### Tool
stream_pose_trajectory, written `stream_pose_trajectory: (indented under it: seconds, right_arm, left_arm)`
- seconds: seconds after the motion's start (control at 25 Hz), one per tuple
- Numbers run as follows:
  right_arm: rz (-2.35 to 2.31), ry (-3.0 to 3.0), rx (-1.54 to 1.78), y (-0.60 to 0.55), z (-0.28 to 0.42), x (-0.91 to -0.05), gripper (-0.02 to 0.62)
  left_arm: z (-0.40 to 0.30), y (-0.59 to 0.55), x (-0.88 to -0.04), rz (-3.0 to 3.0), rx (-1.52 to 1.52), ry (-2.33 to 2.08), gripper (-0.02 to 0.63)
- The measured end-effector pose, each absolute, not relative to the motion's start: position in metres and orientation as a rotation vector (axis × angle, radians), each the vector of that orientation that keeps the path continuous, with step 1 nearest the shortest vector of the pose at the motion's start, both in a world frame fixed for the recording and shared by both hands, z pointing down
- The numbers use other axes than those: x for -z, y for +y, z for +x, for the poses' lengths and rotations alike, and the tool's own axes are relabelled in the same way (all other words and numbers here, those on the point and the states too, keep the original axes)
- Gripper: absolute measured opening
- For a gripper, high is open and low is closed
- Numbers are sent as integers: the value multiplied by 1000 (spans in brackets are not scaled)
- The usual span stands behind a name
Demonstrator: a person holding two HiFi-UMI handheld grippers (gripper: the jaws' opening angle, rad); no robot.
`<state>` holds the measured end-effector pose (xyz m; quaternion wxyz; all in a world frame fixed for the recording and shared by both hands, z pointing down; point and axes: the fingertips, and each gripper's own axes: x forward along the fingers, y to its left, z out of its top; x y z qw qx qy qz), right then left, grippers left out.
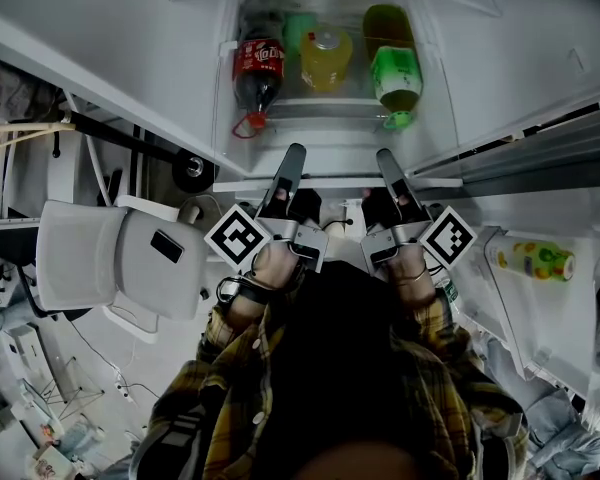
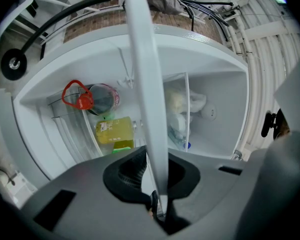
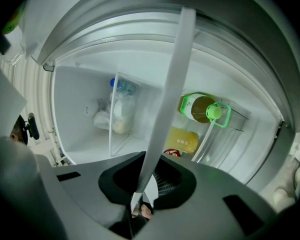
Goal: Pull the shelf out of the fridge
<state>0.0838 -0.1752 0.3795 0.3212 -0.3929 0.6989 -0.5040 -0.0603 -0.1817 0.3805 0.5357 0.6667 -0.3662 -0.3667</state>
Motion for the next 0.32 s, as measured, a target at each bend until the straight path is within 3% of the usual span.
stream_pose_trajectory:
  seconds: [0.32]
  right_arm:
    - [-1034, 1825, 1321, -177, 85, -380, 51]
  left_arm:
    - [-60, -184, -383, 1594, 855, -873, 36]
